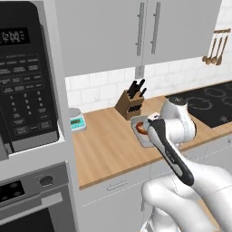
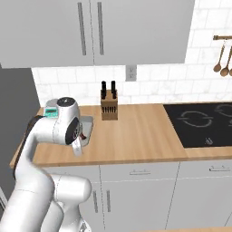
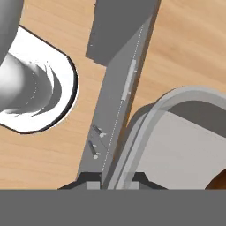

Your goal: Take the meat container that has the chicken drumstick and place it on the second highest rack of the freezer. Then take the vegetable container that has the lemon and carrot and place it on the highest rack of the freezer.

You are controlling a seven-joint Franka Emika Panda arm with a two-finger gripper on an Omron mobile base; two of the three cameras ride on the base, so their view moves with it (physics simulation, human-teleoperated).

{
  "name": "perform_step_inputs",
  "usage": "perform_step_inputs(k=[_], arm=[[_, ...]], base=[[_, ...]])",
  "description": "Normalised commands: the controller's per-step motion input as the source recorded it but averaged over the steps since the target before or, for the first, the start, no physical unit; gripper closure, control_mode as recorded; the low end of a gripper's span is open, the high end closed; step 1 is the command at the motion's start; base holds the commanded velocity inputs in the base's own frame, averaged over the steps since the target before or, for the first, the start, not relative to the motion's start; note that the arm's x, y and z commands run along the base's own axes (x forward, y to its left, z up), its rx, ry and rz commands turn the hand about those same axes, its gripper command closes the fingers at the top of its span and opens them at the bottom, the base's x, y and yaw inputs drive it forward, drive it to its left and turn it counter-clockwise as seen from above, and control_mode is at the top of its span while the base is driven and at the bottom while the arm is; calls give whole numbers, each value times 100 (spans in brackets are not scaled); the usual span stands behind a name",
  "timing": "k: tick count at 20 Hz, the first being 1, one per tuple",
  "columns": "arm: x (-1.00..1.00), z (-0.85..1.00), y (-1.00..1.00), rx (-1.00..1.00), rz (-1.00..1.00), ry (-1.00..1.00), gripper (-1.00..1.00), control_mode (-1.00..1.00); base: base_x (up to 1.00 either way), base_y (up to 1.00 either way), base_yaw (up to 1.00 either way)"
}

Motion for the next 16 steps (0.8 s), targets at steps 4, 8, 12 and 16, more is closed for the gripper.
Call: perform_step_inputs(k=[4, 8, 12, 16], arm=[[-72, 97, -2, 0, -9, -2, 100, -100], [-46, 92, 0, 0, -2, 0, 100, -100], [-39, 97, 0, 0, 0, 2, 100, -100], [-44, 42, 0, 0, 0, 3, 100, -100]], base=[[0, 0, 0], [0, 0, 0], [0, 0, 0], [0, 0, 0]])
